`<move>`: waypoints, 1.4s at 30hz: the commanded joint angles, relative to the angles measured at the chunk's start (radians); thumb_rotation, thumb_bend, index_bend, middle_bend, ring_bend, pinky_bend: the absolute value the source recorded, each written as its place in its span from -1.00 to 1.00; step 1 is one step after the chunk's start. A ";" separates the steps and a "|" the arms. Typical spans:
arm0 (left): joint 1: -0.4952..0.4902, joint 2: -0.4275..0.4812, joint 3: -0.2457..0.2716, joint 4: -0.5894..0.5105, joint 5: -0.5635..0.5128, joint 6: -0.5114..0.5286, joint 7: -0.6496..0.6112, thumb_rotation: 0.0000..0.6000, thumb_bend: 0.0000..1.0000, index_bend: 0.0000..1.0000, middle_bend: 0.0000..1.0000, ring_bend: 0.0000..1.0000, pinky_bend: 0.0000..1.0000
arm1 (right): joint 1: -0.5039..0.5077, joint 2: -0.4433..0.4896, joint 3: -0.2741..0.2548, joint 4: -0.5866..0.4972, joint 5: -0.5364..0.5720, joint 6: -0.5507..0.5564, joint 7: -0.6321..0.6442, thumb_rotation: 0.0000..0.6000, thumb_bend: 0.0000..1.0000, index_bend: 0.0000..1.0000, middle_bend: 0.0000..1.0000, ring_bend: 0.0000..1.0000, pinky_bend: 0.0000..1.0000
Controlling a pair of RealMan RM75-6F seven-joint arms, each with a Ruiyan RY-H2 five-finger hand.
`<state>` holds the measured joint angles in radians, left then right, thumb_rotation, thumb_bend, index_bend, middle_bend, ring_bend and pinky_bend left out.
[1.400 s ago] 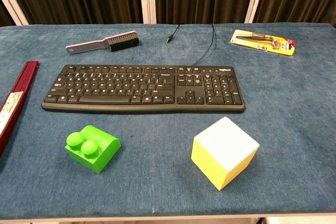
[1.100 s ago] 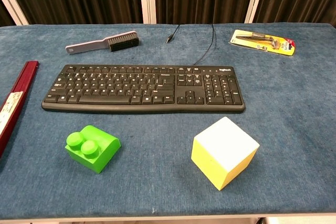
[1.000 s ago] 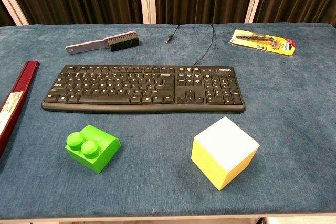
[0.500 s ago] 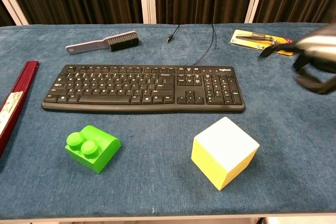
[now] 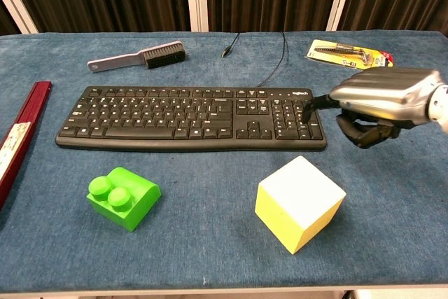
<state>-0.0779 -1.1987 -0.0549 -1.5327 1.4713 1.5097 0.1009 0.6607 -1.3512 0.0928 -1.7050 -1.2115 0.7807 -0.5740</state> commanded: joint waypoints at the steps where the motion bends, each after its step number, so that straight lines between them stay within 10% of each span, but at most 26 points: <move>1: 0.000 -0.001 -0.001 0.001 -0.001 -0.001 -0.001 1.00 -0.90 -0.60 -0.69 -0.87 -1.00 | 0.014 -0.014 -0.002 0.008 0.011 0.002 -0.006 0.94 1.00 -0.44 0.94 1.00 1.00; 22: 0.005 -0.011 0.002 0.023 -0.013 -0.007 -0.014 1.00 -0.90 -0.60 -0.70 -0.87 -1.00 | 0.111 -0.085 -0.051 0.066 0.119 -0.025 -0.049 0.94 1.00 -0.44 0.94 1.00 1.00; 33: 0.006 -0.011 -0.005 0.035 -0.008 0.004 -0.033 1.00 -0.90 -0.60 -0.70 -0.87 -1.00 | 0.017 0.058 -0.038 -0.065 0.007 0.219 0.020 0.90 0.99 -0.60 0.94 1.00 1.00; 36: 0.006 -0.012 -0.007 0.041 -0.010 0.003 -0.042 1.00 -0.90 -0.60 -0.70 -0.87 -1.00 | -0.067 0.119 -0.043 -0.084 -0.036 0.369 0.050 0.90 0.53 -0.85 0.70 0.77 0.77; 39: 0.004 -0.016 -0.008 0.046 -0.007 0.002 -0.049 1.00 -0.90 -0.60 -0.69 -0.87 -1.00 | -0.162 0.166 -0.051 -0.092 -0.075 0.519 0.099 0.90 -0.20 -1.00 0.04 0.14 0.28; 42: 0.001 -0.021 -0.008 0.050 -0.001 0.004 -0.056 1.00 -0.90 -0.60 -0.70 -0.87 -1.00 | -0.248 0.202 -0.065 -0.079 -0.120 0.634 0.182 0.84 -0.52 -1.00 -0.53 -0.47 -0.35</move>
<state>-0.0763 -1.2198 -0.0630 -1.4833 1.4701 1.5131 0.0457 0.5181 -1.2124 0.0423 -1.7769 -1.2694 1.2896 -0.4790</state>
